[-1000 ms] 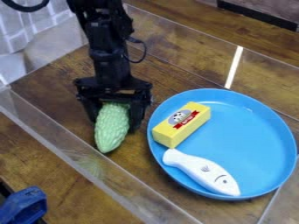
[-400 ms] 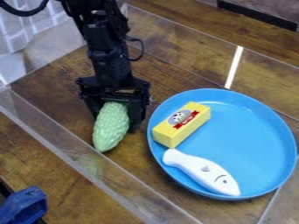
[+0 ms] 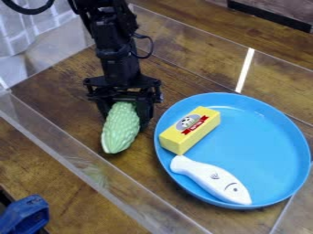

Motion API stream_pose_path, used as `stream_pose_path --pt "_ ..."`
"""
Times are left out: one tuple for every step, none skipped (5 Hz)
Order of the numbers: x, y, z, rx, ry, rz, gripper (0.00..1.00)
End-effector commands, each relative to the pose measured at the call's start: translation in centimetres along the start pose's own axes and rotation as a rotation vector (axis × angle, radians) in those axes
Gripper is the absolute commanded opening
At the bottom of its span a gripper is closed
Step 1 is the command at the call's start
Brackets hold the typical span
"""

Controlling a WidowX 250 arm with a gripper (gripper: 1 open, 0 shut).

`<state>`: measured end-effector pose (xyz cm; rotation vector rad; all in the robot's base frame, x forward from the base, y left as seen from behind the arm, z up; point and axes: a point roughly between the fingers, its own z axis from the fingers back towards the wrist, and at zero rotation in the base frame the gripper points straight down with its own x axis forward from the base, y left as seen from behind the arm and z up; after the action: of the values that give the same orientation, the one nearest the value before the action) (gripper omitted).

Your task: Put the green object in the blue tray

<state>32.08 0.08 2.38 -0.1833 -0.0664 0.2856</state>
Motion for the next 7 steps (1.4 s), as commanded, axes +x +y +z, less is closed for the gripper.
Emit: stream_pose_path --pt "1.3 -0.6 0.7 -0.011 -0.052 0.028 0.00" --pt "1.1 -0.1 0.6 -0.016 -0.053 0.030 0.00" --pt "0.9 0.5 0.5 -0.016 -0.052 0.033 0.00" --pt "0.5 0.7 0.2 -0.013 -0.054 0.049 0.00" --pt "0.2 0.8 -0.1 -0.009 -0.057 0.062 0.00" --pt "-0.6 0.8 -0.4 0.000 -0.059 0.077 0.00" --pt "-1.2 0.9 -0.7 0.006 -0.060 0.093 0.00"
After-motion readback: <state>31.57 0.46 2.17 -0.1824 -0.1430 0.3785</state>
